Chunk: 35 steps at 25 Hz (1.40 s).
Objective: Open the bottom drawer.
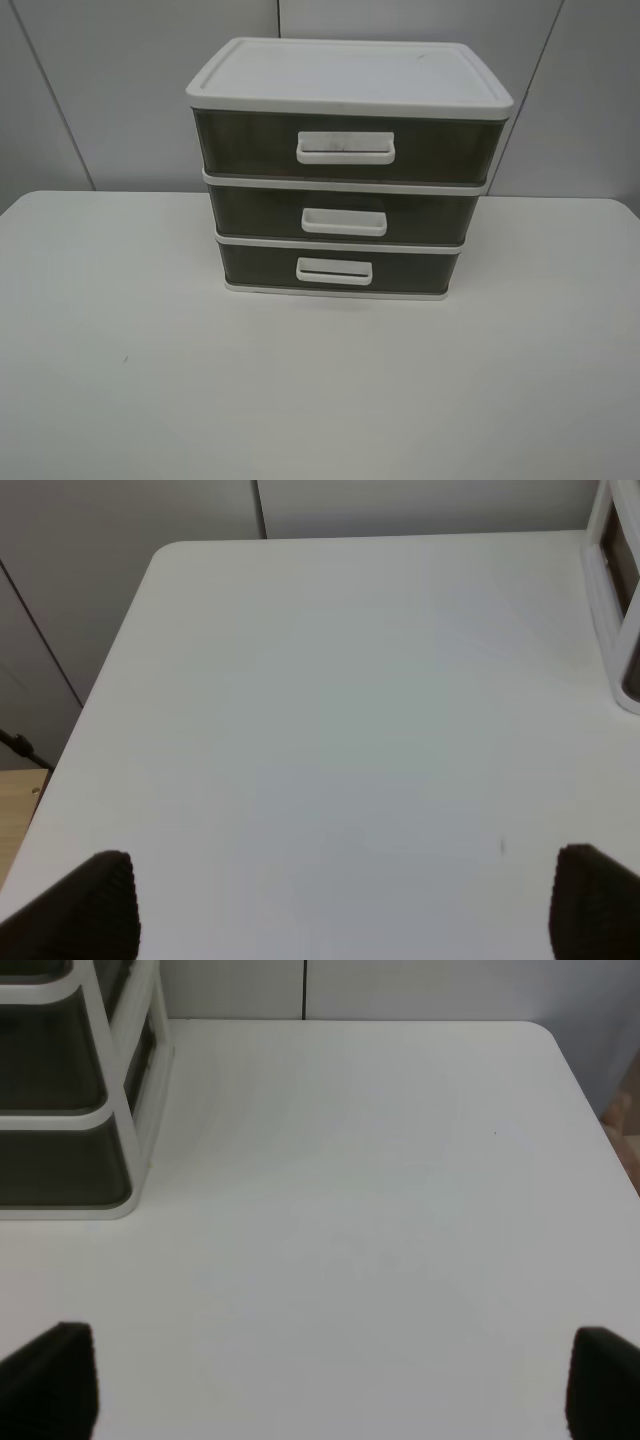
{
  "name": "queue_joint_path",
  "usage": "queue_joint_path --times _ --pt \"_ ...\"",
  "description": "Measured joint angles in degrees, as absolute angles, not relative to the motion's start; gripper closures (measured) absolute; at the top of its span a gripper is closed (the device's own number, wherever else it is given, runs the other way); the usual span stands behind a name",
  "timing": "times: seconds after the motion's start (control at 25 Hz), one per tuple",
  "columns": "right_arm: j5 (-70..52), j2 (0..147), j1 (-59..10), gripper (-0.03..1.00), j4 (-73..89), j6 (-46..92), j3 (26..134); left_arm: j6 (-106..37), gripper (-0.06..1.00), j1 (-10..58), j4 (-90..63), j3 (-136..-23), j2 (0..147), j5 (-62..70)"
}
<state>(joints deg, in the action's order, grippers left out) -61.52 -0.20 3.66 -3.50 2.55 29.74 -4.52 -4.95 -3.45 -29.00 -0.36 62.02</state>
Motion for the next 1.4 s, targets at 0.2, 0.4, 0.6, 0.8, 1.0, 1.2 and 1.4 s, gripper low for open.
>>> queue_joint_path --times 0.2,0.4,0.6,0.8,1.0,1.2,1.4 --pt "-61.5 -0.2 3.7 0.14 -3.5 2.6 29.7 -4.5 0.16 -5.0 -3.5 -29.0 -0.4 62.0" --pt "-61.5 -0.2 3.7 0.14 -3.5 2.6 29.7 -4.5 0.16 -5.0 -3.5 -29.0 -0.4 62.0" --pt "-61.5 -0.2 3.7 0.14 -3.5 2.6 29.7 -4.5 0.16 -5.0 -3.5 -29.0 -0.4 62.0" --pt "-61.5 -0.2 3.7 0.14 -3.5 2.6 29.7 -4.5 0.16 -5.0 -3.5 -29.0 -0.4 62.0" --pt "-61.5 -0.2 3.7 0.14 -3.5 2.6 29.7 -4.5 0.16 -5.0 -3.5 -29.0 -0.4 62.0" --pt "-61.5 -0.2 3.7 0.14 -3.5 2.6 29.7 -4.5 0.16 -5.0 -3.5 -29.0 -0.4 62.0" --pt "-61.5 -0.2 3.7 0.14 -3.5 2.6 29.7 -4.5 0.16 -5.0 -3.5 -29.0 -0.4 62.0"
